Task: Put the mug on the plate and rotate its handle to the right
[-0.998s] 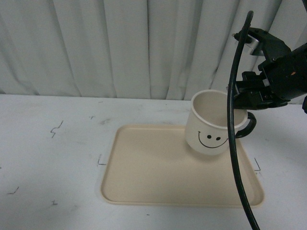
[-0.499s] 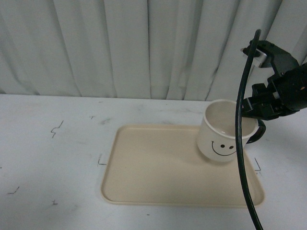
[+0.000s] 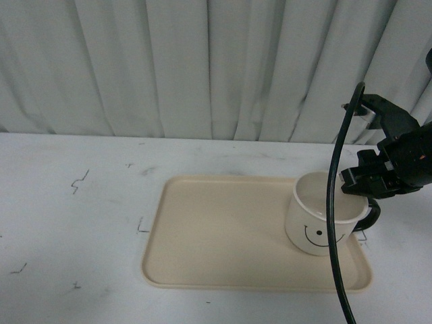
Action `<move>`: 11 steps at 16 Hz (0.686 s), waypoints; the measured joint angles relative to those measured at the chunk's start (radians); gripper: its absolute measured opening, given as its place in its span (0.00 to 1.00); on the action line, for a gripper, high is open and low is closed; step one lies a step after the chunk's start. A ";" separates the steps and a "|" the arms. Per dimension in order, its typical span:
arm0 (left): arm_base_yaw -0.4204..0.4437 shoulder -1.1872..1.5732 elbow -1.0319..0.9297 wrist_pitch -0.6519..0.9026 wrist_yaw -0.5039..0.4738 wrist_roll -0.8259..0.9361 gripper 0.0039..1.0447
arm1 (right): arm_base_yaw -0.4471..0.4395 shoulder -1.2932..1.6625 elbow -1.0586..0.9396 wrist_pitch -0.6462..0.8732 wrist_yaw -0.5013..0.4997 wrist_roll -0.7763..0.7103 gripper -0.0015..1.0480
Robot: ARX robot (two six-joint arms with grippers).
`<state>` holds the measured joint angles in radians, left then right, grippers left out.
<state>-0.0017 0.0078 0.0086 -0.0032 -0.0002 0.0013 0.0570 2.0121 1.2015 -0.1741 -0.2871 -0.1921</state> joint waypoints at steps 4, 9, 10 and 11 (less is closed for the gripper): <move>0.000 0.000 0.000 0.000 0.000 0.000 0.94 | -0.006 0.000 -0.001 0.002 0.008 0.003 0.03; 0.000 0.000 0.000 0.000 0.000 0.000 0.94 | -0.006 0.002 -0.003 0.008 0.013 0.020 0.03; 0.000 0.000 0.000 0.000 0.000 0.000 0.94 | -0.006 0.003 -0.003 0.010 0.015 0.027 0.03; 0.000 0.000 0.000 0.000 0.000 0.000 0.94 | -0.005 0.003 -0.003 0.013 0.018 0.031 0.03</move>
<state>-0.0017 0.0078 0.0086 -0.0032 -0.0002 0.0013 0.0517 2.0155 1.1984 -0.1612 -0.2695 -0.1608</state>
